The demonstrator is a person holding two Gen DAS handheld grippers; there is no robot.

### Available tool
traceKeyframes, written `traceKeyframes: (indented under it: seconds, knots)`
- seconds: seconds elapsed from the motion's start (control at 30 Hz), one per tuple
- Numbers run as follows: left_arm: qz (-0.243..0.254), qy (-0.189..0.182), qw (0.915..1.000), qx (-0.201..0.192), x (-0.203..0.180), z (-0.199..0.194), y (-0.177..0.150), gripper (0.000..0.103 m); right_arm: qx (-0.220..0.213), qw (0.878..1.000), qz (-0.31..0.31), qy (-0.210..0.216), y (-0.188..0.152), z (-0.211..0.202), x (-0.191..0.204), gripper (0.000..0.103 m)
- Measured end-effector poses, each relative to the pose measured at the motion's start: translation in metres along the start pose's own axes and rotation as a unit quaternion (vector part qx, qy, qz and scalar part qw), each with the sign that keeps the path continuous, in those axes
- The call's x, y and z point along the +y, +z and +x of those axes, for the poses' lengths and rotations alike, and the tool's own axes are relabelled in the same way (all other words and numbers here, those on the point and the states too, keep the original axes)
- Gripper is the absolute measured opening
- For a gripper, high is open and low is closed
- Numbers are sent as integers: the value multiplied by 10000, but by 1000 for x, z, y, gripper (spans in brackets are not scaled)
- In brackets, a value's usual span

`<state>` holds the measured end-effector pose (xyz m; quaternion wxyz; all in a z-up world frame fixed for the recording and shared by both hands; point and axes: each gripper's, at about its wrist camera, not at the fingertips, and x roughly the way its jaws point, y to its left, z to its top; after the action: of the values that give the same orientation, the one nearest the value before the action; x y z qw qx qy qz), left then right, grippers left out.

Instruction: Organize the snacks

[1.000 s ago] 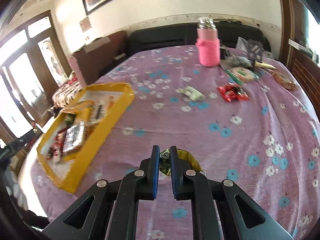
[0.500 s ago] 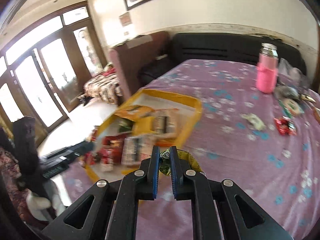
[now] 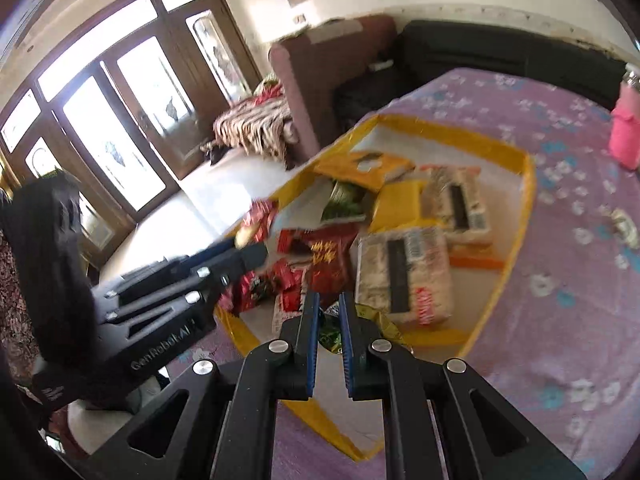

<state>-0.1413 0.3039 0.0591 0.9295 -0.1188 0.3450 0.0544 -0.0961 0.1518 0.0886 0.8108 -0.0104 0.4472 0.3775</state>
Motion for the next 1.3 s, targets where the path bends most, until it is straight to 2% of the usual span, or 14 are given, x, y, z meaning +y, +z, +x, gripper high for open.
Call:
traceKeyframes:
  seconds: [0.07, 0.13, 0.2, 0.27, 0.43, 0.57, 0.77, 0.97, 1.3]
  knots:
    - [-74, 103, 9999, -13, 5, 1, 1, 27, 73, 10000, -40, -11, -2, 9, 3, 15]
    - [-96, 140, 9999, -22, 8, 1, 2, 30, 123, 9999, -25, -84, -4, 15, 3, 15]
    - [-125, 174, 9998, -46, 11, -1, 2, 45, 173, 9998, 26, -85, -4, 19, 2, 21]
    - [-150, 216, 9996, -99, 13, -3, 3, 51, 145, 9999, 80, -36, -5, 17, 1, 28]
    - [-168, 299, 9993, -149, 15, -7, 4, 58, -83, 9999, 120, -36, -2, 6, 2, 40]
    - [-138, 384, 9990, -194, 13, -11, 4, 61, -216, 9997, 135, -54, -3, -5, 3, 43]
    - [-72, 638, 9972, -376, 6, -24, 4, 74, -348, 9992, 188, -94, -10, -16, 0, 48]
    - [77, 880, 9946, -538, -9, -39, 3, 81, -447, 9987, 203, -137, -24, -30, -3, 52]
    - [424, 1007, 9912, -741, -41, -61, -1, 82, -749, 9965, 294, -210, -47, -63, -15, 58]
